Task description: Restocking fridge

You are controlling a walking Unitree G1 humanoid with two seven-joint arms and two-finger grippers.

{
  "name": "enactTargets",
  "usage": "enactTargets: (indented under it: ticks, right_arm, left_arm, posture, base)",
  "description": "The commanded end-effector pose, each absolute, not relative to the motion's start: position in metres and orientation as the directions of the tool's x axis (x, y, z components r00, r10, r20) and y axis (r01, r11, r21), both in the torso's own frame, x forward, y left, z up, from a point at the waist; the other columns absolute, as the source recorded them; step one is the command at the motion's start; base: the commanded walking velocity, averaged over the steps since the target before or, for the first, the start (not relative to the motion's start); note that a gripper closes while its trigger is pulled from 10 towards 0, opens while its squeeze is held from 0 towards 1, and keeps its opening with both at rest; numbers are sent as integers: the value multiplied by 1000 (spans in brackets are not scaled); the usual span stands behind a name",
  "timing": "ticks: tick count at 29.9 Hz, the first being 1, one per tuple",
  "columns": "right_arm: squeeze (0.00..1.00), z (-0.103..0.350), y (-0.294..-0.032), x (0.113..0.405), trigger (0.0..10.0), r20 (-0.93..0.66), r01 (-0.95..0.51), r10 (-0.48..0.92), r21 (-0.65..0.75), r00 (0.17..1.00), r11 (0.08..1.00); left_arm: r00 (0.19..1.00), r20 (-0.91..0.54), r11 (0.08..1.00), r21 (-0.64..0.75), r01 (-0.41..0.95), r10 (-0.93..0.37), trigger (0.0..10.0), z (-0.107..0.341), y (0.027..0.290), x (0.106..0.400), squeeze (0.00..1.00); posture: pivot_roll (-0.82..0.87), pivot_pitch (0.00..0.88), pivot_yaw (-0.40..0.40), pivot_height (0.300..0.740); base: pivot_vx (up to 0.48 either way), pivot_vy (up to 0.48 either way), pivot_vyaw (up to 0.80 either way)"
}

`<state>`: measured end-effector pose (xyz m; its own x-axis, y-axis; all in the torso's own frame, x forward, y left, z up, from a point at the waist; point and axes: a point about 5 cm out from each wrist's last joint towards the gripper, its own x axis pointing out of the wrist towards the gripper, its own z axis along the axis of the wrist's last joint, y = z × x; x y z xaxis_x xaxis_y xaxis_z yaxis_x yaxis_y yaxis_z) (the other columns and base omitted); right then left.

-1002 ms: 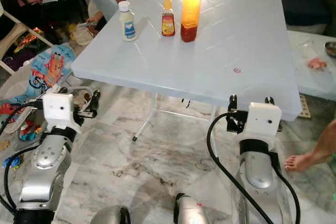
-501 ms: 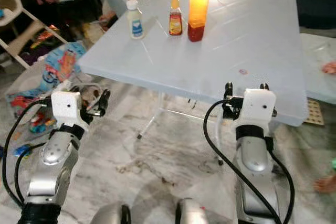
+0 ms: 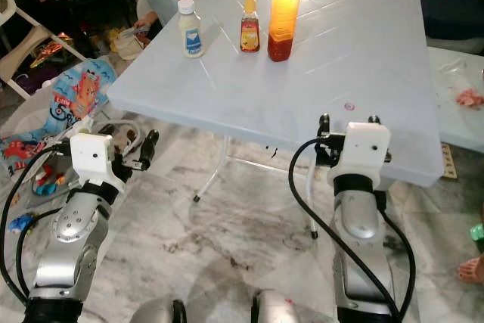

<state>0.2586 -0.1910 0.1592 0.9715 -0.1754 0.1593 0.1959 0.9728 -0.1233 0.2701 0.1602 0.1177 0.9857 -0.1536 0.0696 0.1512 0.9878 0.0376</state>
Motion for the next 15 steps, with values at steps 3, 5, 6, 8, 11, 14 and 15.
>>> enactTargets:
  ticks: [3,5,6,8,11,14,15]
  right_arm:
    - [0,165,-191,264,10000,182,194,-165,-154,969,969]
    - [0,168,-194,267,10000,193,198,-166,-161,967,967]
    - [0,170,-194,269,10000,200,195,-163,-154,966,969]
    - [0,174,-195,272,10000,210,194,-161,-147,964,970]
    - [0,174,-196,273,10000,214,199,-165,-146,963,969]
    - [0,174,-196,273,10000,216,199,-165,-148,962,969]
    - [0,174,-196,273,10000,216,199,-165,-148,962,969]
  left_arm:
    - [983,90,986,34,161,-163,10000,122,157,271,0]
    - [981,92,985,29,167,-169,10000,122,155,271,0]
    - [981,94,985,26,170,-172,10000,123,154,272,0]
    - [980,95,984,24,174,-176,10000,123,154,273,0]
    - [979,95,984,26,176,-178,10000,123,155,273,0]
    - [979,96,984,27,177,-178,10000,123,155,273,0]
    - [979,96,984,27,177,-178,10000,123,155,273,0]
  posture:
    - [-84,92,27,740]
    - [-98,94,23,740]
    - [-99,93,25,740]
    - [-100,97,28,740]
    - [-99,96,28,740]
    - [-100,97,28,740]
    - [-100,97,28,740]
  base:
    - [356,0,0]
    - [360,0,0]
    - [375,0,0]
    - [375,0,0]
    - [380,0,0]
    - [386,0,0]
    - [386,0,0]
